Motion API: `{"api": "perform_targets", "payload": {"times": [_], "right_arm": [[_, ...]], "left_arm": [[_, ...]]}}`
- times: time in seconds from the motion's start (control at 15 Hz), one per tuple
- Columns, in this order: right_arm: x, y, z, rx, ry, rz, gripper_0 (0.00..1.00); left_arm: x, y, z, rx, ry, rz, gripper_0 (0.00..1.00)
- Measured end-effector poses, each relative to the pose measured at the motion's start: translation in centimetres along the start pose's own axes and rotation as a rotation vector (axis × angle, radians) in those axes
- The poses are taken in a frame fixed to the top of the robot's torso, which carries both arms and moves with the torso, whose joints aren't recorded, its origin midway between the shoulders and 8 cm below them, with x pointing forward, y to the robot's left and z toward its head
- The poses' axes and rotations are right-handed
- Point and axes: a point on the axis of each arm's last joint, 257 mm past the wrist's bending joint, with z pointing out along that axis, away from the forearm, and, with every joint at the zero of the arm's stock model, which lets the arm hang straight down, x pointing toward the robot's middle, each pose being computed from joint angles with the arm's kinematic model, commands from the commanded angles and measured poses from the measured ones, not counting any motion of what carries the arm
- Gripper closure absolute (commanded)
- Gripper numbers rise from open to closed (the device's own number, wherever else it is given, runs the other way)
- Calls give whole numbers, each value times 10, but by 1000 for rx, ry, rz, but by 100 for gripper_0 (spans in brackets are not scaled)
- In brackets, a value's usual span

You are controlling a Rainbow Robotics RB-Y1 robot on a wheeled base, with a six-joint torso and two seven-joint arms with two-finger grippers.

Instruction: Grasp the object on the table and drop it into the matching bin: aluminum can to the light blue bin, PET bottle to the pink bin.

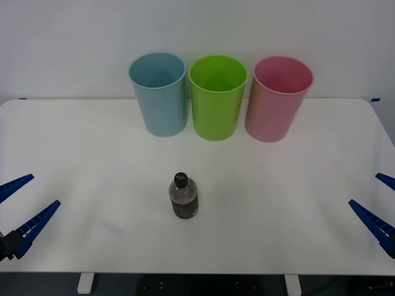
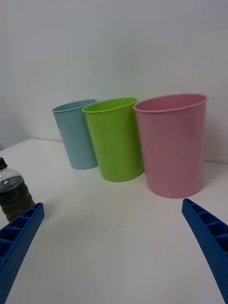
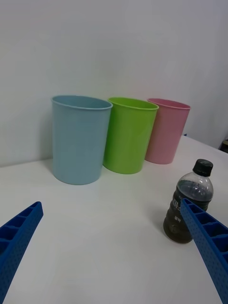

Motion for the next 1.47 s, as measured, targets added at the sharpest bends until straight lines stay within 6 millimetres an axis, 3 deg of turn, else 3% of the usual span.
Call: {"api": "perform_targets", "payload": {"times": [0.53,1.47], "right_arm": [[9,-4,-5,18,12,22,0],[63,61,36,-195,82,58,0]], "left_arm": [[0,0,0,0,0,0,0],[0,0,0,0,0,0,0]]}}
